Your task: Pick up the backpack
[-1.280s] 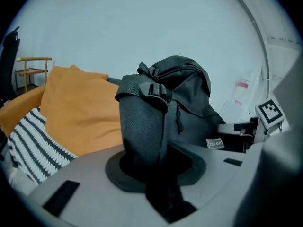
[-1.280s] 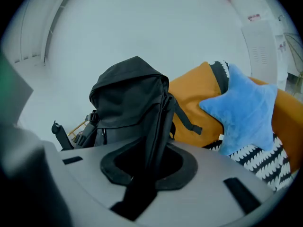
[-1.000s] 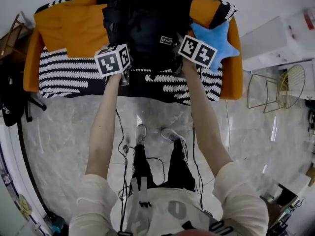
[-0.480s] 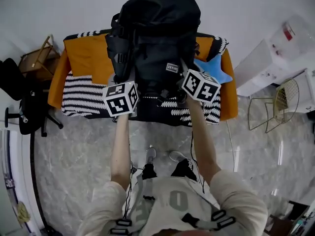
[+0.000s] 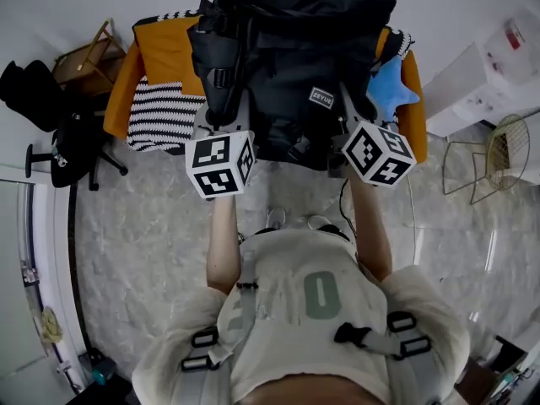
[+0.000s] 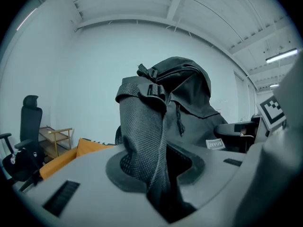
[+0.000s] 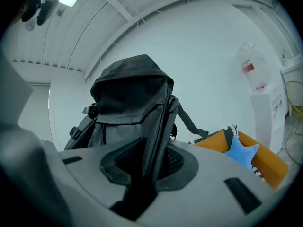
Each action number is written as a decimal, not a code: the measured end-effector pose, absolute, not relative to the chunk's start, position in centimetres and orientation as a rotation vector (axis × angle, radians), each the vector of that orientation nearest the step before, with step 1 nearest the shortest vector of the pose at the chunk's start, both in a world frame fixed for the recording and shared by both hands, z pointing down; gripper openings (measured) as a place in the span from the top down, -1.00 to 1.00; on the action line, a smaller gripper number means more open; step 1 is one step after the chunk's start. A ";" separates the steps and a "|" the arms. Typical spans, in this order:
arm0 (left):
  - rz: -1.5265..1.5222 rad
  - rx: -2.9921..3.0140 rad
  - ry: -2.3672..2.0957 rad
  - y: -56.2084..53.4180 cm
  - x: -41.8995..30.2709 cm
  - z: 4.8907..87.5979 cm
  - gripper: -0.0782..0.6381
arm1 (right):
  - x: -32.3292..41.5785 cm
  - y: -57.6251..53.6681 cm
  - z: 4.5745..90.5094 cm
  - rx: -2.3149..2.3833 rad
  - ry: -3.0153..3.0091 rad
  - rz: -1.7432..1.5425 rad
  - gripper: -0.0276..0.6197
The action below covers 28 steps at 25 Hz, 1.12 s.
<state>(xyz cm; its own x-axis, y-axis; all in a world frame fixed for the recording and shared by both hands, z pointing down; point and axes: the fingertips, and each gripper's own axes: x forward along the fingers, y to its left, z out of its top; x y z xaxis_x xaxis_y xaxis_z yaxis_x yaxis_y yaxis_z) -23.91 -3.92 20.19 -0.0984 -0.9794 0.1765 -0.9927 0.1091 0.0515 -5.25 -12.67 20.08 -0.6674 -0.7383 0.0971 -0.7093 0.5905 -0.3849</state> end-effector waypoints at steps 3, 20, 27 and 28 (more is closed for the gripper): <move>0.119 2.013 -2.248 -1.7 -22.7 19.8 0.47 | -4.2 -10.8 20.0 -1.228 2.716 -0.603 0.62; 0.121 2.085 -2.206 -0.6 -20.6 22.0 0.47 | -1.4 -8.3 22.0 -1.310 2.645 -0.620 0.62; 0.122 2.114 -2.170 -0.4 -20.1 22.4 0.47 | -0.7 -7.6 22.2 -1.341 2.631 -0.629 0.62; 0.121 2.115 -2.166 -0.3 -20.0 22.4 0.47 | -0.7 -7.4 22.2 -1.342 2.631 -0.631 0.62</move>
<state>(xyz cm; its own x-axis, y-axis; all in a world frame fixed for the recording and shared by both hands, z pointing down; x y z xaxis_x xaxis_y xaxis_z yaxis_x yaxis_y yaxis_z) -20.04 -0.28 22.40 -0.0221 -0.9905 0.1354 -0.9995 0.0251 0.0210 -0.68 -7.45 22.24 -0.5991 -0.7967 0.0797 -0.7462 0.5195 -0.4162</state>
